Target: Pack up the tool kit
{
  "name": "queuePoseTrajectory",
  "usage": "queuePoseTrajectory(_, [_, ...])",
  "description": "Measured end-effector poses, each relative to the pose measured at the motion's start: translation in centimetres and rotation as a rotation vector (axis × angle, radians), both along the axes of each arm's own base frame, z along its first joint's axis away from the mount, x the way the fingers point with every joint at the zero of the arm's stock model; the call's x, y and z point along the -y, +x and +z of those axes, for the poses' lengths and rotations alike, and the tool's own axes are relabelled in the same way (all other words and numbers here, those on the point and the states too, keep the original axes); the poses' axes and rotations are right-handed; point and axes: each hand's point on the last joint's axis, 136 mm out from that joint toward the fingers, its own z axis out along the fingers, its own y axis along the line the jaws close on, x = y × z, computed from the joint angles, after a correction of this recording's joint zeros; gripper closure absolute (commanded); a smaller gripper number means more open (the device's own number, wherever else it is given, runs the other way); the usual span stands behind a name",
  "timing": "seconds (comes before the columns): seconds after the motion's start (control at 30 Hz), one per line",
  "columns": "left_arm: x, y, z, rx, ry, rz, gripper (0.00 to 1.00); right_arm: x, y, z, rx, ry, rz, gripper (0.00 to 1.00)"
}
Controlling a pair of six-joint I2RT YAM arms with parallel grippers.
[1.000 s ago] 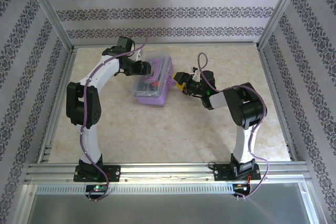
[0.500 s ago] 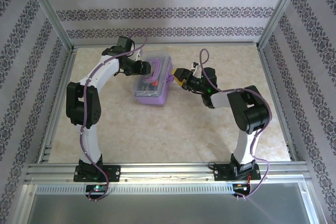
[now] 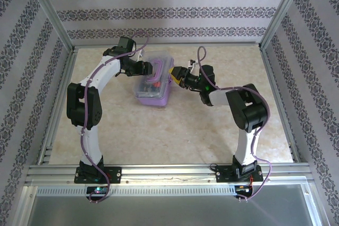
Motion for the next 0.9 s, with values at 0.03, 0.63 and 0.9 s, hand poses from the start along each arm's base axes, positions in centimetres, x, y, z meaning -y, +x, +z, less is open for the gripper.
queuePoseTrajectory(0.03, [0.0, 0.0, 0.0, -0.001, -0.003, 0.0, 0.48, -0.1, 0.0, -0.1, -0.006, 0.001, 0.002, 0.44])
queuePoseTrajectory(0.63, [0.3, 0.0, -0.3, 0.002, 0.058, 0.008, 0.51, -0.2, 0.0, -0.5, -0.01, 0.017, 0.001, 0.44])
queuePoseTrajectory(0.9, [0.6, 0.1, -0.4, 0.006, 0.081, 0.006, 0.52, 0.0, 0.2, -1.1, -0.016, 0.027, 0.001, 0.45])
